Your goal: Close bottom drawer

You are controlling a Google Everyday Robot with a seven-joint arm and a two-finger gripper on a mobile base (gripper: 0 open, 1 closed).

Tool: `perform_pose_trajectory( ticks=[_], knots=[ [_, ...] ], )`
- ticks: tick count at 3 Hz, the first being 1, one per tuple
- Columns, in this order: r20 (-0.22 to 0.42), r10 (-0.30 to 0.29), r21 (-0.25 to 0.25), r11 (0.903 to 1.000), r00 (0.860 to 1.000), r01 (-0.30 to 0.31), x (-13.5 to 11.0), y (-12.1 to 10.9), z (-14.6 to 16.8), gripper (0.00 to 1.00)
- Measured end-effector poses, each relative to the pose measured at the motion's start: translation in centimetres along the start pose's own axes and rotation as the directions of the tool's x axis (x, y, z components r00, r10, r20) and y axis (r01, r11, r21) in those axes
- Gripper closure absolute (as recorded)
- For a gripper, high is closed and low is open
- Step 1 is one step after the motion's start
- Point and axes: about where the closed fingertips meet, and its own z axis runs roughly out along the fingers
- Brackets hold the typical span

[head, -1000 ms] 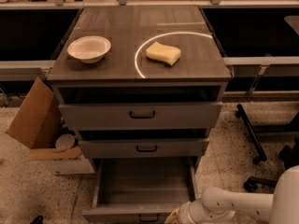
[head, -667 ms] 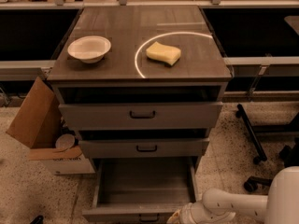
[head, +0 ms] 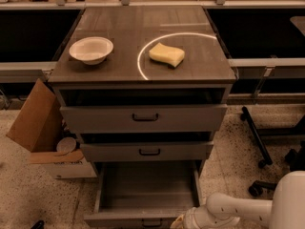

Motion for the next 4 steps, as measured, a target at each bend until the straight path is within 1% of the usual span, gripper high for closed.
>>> perform_pose_trajectory(
  ticks=[1, 2, 3, 4],
  knots=[
    [-0.016, -0.014, 0.010, 0.9999, 1.000, 0.014, 2.4, -1.5, 1.2, 1.00],
    [-0.059, -0.058, 0.029, 0.9977, 0.997, 0.060, 4.5, -2.4, 2.5, 1.00],
    [-0.090, -0.089, 0.070, 0.9929, 0.992, 0.096, 6.0, -3.5, 3.4, 1.00],
    [-0.103, -0.114, 0.132, 0.9830, 0.988, 0.127, 6.5, -5.2, 4.1, 1.00]
  ],
)
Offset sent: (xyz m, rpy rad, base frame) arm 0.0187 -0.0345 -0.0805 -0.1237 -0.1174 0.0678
